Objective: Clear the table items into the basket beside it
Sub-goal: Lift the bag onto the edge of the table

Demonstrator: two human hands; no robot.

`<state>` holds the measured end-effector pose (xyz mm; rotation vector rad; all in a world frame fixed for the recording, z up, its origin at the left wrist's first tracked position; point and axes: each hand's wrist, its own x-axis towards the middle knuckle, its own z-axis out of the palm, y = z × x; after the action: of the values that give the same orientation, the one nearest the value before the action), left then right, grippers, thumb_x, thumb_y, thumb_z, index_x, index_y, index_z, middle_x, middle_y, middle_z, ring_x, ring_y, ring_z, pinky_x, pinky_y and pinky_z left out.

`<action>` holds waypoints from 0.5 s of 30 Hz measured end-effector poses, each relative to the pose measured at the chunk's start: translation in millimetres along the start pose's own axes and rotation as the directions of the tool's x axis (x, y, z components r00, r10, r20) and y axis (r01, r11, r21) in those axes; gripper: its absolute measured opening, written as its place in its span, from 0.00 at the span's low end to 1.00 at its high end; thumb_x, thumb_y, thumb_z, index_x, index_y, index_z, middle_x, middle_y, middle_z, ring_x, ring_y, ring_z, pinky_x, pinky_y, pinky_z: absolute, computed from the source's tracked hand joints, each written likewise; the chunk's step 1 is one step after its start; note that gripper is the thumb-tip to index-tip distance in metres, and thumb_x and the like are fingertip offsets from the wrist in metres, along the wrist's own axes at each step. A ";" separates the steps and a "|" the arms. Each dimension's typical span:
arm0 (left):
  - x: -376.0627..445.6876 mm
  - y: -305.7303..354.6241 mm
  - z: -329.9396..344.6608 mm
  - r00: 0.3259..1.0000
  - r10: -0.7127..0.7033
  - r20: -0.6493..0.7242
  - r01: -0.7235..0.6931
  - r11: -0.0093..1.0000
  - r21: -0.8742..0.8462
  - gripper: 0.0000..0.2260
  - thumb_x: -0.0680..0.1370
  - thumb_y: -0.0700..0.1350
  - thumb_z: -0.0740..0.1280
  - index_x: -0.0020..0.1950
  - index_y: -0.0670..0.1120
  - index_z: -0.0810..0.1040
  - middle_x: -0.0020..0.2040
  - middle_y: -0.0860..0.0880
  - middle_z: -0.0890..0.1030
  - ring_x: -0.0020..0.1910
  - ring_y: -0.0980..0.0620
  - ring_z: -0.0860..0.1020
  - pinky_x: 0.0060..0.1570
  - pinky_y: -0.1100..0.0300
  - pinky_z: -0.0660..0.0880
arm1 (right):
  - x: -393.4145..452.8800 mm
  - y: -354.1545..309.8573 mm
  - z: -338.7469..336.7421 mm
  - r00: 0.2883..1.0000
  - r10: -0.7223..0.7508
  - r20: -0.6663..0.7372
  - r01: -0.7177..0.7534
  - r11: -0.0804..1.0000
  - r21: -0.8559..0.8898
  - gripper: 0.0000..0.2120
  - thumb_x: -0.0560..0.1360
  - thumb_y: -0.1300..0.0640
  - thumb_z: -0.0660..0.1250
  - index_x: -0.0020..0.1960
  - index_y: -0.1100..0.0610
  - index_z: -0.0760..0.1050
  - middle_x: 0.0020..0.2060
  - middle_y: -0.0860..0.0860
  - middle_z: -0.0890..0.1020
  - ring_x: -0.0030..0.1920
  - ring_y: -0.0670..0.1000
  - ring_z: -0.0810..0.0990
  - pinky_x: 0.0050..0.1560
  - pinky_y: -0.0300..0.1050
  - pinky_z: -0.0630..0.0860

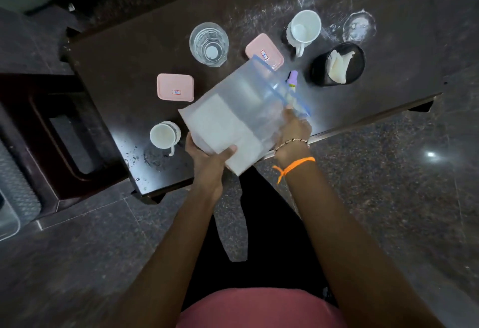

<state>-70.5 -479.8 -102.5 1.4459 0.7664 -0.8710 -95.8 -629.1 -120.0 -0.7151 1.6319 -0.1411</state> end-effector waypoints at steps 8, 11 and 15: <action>4.5 52.5 -79.0 0.980 -0.173 0.097 0.160 0.978 0.131 0.20 0.80 0.59 0.51 0.68 0.50 0.66 0.55 0.49 0.82 0.47 0.52 0.82 0.47 0.54 0.74 | 7.2 -0.6 -4.0 0.918 -0.088 0.386 0.178 0.963 -0.202 0.08 0.74 0.65 0.64 0.40 0.56 0.77 0.22 0.43 0.81 0.23 0.41 0.76 0.25 0.32 0.73; -0.6 61.3 -78.4 0.955 -0.164 0.247 0.074 0.939 0.337 0.12 0.81 0.45 0.56 0.53 0.50 0.79 0.44 0.52 0.84 0.41 0.57 0.82 0.40 0.62 0.78 | 0.0 4.3 2.6 0.882 -0.040 0.469 0.178 0.951 -0.253 0.02 0.71 0.61 0.68 0.45 0.58 0.77 0.29 0.48 0.83 0.28 0.47 0.78 0.36 0.40 0.78; 1.5 48.8 -80.1 0.965 -0.050 0.258 -0.068 0.900 0.430 0.13 0.78 0.35 0.61 0.62 0.43 0.72 0.47 0.53 0.83 0.46 0.52 0.80 0.43 0.62 0.77 | -16.9 16.0 0.3 0.905 0.090 0.416 0.078 0.925 -0.371 0.21 0.74 0.53 0.67 0.62 0.50 0.62 0.35 0.50 0.74 0.31 0.49 0.72 0.34 0.44 0.75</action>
<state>-21.9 -402.9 -79.7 1.6744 0.3724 -1.2570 -101.0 -607.4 -113.3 -0.9609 1.2438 0.3311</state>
